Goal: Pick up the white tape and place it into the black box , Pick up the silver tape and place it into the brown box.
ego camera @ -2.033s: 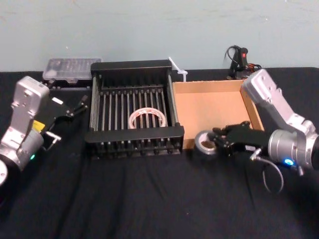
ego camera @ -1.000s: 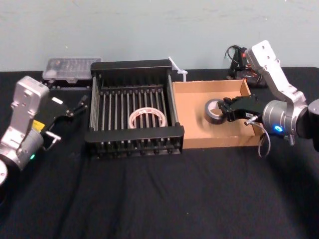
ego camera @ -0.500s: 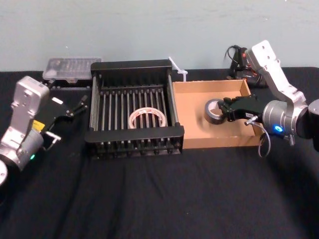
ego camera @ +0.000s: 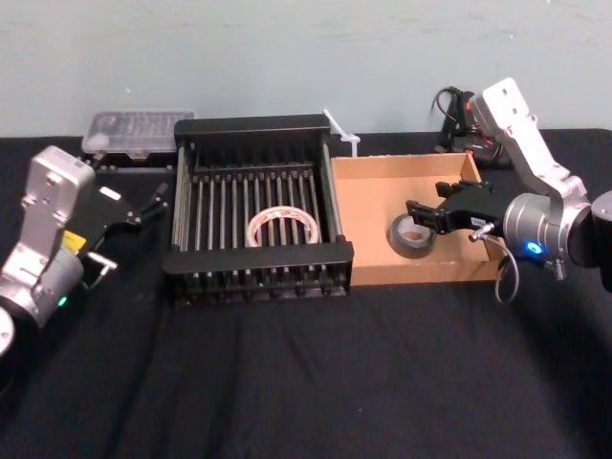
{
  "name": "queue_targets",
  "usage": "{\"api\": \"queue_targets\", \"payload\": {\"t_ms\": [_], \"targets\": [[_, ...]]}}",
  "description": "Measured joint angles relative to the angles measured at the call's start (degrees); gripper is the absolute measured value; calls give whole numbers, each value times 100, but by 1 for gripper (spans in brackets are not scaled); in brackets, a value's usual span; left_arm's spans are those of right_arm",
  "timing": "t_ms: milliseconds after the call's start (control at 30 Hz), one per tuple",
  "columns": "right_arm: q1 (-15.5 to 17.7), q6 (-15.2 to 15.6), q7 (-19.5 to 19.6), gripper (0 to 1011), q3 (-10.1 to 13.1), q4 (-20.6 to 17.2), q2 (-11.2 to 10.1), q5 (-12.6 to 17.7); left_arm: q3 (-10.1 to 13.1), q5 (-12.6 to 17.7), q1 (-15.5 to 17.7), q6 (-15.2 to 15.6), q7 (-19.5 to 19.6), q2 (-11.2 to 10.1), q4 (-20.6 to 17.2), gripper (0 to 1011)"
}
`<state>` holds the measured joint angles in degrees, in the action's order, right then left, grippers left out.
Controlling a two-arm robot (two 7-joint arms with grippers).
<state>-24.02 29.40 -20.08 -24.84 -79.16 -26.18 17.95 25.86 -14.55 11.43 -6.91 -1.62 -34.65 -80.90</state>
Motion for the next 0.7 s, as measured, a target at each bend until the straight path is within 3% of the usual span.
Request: {"api": "queue_targets", "payload": {"t_ms": [400, 700], "targets": [[1, 1, 1, 950, -2, -6, -5, 6, 0, 0, 0, 0, 0, 0, 0, 1001], [1, 1, 1, 1002, -2, -6, -5, 6, 0, 0, 0, 0, 0, 0, 0, 1001]]}}
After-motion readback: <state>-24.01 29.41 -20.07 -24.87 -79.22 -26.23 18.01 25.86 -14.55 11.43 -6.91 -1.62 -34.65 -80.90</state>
